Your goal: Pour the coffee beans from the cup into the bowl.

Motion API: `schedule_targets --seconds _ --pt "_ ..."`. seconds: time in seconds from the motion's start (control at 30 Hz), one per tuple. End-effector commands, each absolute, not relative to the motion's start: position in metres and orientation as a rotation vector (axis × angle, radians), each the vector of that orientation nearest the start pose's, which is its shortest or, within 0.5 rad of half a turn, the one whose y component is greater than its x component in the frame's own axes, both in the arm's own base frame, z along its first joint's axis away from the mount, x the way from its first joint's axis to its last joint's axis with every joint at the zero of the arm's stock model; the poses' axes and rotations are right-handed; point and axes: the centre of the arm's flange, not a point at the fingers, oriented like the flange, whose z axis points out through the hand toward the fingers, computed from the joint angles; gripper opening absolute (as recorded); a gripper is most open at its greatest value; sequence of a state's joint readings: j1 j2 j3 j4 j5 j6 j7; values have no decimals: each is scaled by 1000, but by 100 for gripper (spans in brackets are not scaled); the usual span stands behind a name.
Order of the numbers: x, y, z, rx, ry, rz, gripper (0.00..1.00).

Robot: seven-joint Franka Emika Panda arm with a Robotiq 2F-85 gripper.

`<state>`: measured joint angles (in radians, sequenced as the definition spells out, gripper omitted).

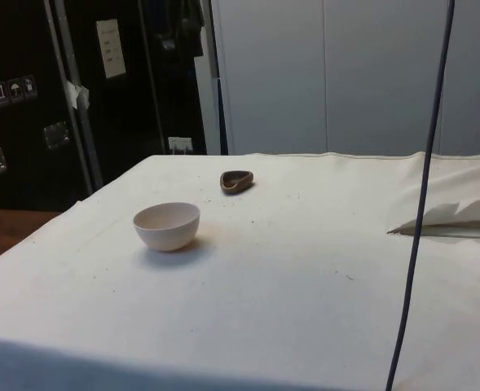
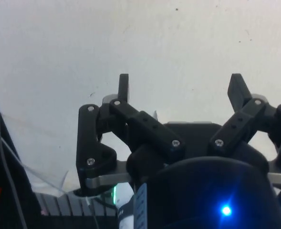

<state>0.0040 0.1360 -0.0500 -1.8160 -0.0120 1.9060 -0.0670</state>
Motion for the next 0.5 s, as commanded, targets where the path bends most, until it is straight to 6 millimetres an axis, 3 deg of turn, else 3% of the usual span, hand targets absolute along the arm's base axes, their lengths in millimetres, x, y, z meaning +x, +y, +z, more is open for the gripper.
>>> schedule_targets --seconds 0.0,0.47 --pt "594 -27 458 -3156 -40 74 100" --pt "592 -67 437 -3181 -96 -3 100"
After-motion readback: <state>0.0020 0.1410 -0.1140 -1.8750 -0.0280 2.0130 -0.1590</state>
